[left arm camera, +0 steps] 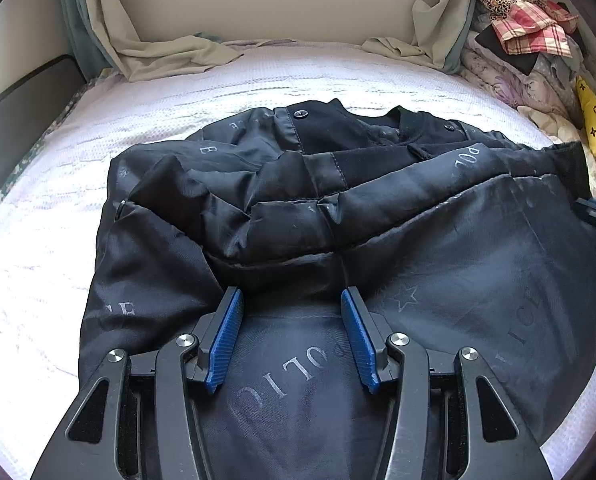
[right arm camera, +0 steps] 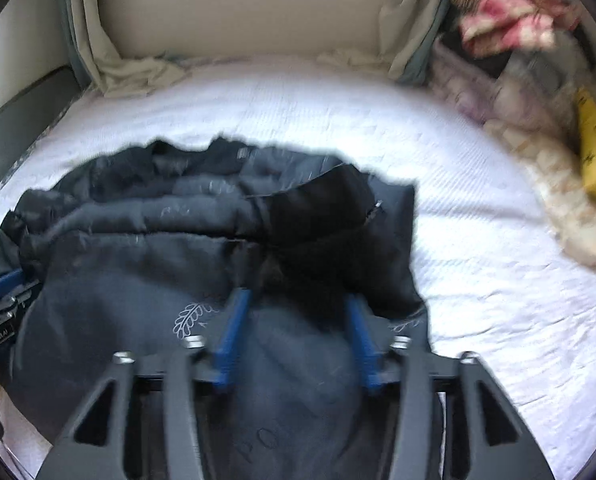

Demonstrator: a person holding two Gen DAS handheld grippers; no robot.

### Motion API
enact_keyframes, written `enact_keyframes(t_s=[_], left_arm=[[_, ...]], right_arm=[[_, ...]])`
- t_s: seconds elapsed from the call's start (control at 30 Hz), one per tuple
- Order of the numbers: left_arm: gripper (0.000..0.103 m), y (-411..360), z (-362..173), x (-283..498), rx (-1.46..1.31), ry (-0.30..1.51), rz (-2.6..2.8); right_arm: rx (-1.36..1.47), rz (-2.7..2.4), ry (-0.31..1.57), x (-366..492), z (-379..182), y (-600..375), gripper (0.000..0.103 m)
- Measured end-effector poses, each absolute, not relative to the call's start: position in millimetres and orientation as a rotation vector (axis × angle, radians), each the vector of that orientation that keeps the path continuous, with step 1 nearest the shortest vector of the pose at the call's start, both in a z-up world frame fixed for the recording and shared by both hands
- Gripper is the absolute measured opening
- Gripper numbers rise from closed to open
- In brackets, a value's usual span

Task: Fold large clothes
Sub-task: 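Open both tools and press them on the folded jacket, then grasp the side edge of the folded jacket with both tools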

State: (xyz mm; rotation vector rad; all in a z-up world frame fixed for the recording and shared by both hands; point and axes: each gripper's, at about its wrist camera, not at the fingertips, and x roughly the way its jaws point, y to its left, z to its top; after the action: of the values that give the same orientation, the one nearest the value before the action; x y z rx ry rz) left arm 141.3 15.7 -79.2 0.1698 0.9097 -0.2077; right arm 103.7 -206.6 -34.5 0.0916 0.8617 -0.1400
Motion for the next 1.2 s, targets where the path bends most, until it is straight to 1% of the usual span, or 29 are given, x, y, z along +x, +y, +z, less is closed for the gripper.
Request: enact_keyframes(t_s=[0.07,0.13,0.3,0.47,0.57,0.63,0.8,0.83,0.9,0.93,0.97,1.0,1.07,1.13,1.2], left_arm=[[0.056,16,-79,142,0.165,0.913,-0.205],[0.056,16,-78,142,0.159,0.916,-0.204],[0.056,17,-78,142,0.146,0.918,-0.204],[0.057,19,-77,143,0.131,0.921,-0.206],[0.059,22,-75,145,0.102,0.931,-0.216],[0.063,24,-72,147,0.073,0.943,-0.226],[0.079,31,-56,147,-0.004,0.981,-0.274],[0.079,34,-52,147,-0.02,0.984,-0.283],[0.081,46,-37,144,-0.083,0.977,-0.305],[0.083,54,-29,143,-0.115,0.963,-0.308],[0.087,65,-20,141,-0.15,0.941,-0.308],[0.093,78,-11,138,-0.19,0.916,-0.304],[0.1,104,-1,135,-0.256,0.888,-0.287],[0.101,131,-2,135,-0.342,0.906,-0.268],[0.102,154,-14,138,-0.44,0.956,-0.246]], right_arm=[[0.03,-0.184,0.82,100,-24,-202,0.052],[0.016,-0.197,0.83,102,-25,-202,0.052],[0.104,-0.193,0.914,112,-49,-214,0.052],[0.107,-0.183,0.935,116,-70,-212,0.052],[0.119,-0.177,0.934,119,-81,-213,0.052],[0.118,-0.179,0.932,120,-84,-213,0.052],[0.166,-0.169,0.943,122,-81,-218,0.053],[0.186,-0.163,0.951,122,-78,-220,0.054],[0.228,-0.152,0.964,120,-70,-226,0.058],[0.255,-0.146,0.966,118,-65,-229,0.061],[0.283,-0.143,0.962,115,-58,-233,0.064],[0.301,-0.144,0.948,112,-49,-235,0.064],[0.31,-0.145,0.91,105,-34,-235,0.065],[0.312,-0.133,0.873,98,-19,-233,0.065],[0.321,-0.096,0.841,92,-4,-228,0.065]])
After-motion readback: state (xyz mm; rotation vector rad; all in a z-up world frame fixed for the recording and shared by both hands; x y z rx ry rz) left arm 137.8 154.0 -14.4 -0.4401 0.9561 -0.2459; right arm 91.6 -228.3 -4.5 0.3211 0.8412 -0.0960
